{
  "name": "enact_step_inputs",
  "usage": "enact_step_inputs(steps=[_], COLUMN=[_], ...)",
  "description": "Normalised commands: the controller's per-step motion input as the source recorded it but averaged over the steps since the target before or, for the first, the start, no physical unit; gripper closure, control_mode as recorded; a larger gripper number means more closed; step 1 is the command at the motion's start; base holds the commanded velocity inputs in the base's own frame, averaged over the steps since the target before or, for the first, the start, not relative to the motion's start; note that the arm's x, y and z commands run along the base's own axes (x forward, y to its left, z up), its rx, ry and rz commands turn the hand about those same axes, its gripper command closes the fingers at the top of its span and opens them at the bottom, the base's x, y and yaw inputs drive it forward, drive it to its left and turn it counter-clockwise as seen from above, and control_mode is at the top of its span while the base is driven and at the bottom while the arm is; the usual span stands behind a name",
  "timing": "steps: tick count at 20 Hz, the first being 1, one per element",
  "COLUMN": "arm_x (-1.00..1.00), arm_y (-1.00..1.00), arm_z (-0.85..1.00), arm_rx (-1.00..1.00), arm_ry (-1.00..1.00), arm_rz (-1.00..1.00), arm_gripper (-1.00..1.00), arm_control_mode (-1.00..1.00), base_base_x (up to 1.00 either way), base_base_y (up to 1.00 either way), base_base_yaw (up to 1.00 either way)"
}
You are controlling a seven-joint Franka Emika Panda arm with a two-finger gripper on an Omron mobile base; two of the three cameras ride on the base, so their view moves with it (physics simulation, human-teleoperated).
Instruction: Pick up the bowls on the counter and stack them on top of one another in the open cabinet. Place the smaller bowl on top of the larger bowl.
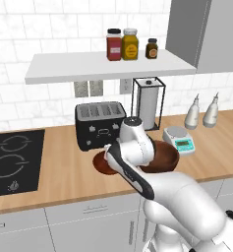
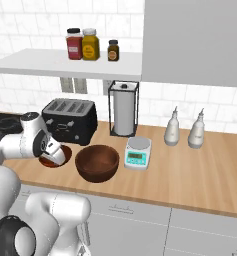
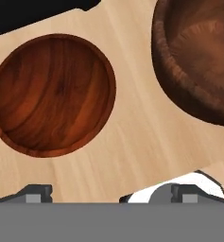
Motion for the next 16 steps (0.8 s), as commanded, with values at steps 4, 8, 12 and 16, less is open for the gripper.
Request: enact_step_inputs(steps=[4, 8, 12, 16], arm_x=[0.12, 0.11, 0.05, 0.06], arm_y=[0.07, 0.0, 0.0, 0.01], arm_z=[-0.12, -0.07, -0.24, -0.26], arm_rx=[0.0, 0.08, 0.06, 0.0], arm_ry=[-0.01, 0.04, 0.0, 0.0], arm_rz=[-0.19, -0.06, -0.02, -0.01], arm_gripper=[-1.0, -1.0, -1.0, -1.0], arm_control_mode=[-1.0, -1.0, -1.0, -1.0], base_base_x=[0.0, 0.0, 0.0, 0.0], base_base_y=[0.0, 0.0, 0.0, 0.0], base_base_yaw=[0.0, 0.0, 0.0, 0.0])
